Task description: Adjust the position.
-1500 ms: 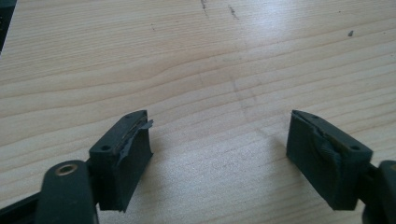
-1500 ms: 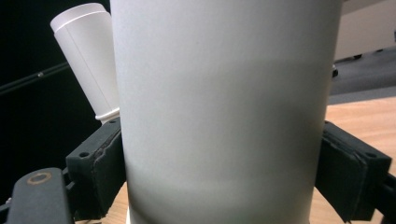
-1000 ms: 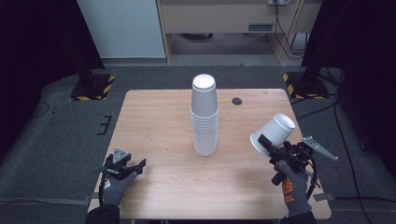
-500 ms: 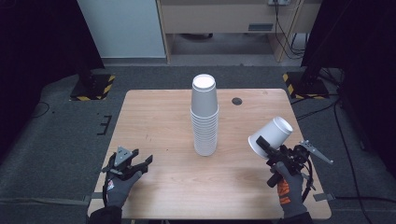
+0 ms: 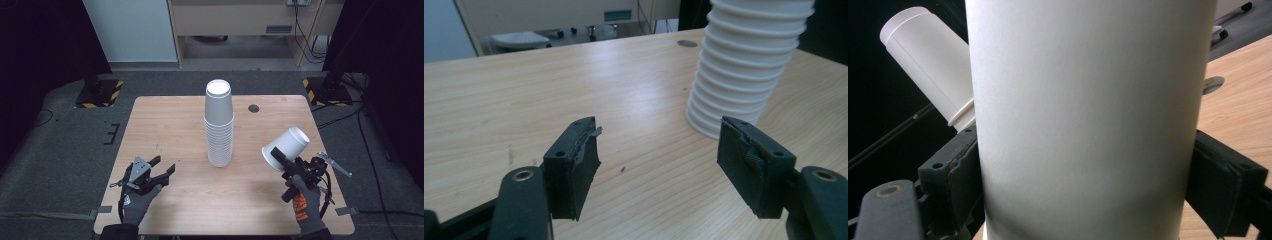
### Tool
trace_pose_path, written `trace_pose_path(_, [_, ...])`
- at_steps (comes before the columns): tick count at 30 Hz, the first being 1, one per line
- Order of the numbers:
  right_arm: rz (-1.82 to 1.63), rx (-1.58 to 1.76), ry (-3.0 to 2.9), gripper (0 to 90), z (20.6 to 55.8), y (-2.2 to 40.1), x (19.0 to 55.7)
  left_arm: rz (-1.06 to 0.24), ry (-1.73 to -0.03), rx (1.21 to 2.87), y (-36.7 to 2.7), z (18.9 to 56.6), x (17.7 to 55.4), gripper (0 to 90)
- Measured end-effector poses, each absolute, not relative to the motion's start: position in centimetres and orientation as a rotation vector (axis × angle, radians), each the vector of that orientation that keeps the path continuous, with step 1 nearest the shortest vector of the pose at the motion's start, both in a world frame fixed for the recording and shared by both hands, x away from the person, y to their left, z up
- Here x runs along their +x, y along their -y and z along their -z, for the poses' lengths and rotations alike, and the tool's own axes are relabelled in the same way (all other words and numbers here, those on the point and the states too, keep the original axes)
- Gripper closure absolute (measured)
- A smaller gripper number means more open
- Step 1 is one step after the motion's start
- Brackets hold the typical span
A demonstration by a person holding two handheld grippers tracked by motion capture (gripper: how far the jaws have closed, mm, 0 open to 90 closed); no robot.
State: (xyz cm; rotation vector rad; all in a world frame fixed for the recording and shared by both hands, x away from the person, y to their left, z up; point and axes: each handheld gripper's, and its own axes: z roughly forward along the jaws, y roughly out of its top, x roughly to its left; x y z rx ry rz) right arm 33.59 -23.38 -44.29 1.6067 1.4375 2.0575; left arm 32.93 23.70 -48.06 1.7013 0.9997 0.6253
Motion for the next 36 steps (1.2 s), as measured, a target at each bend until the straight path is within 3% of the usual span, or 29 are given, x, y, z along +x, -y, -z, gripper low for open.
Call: trace_pose_path(36, [-2.118,1.61,-1.434,13.9,43.9,22.7,33.3,-0.536,-0.671,1.735,-12.0,45.1,32.1,36.3])
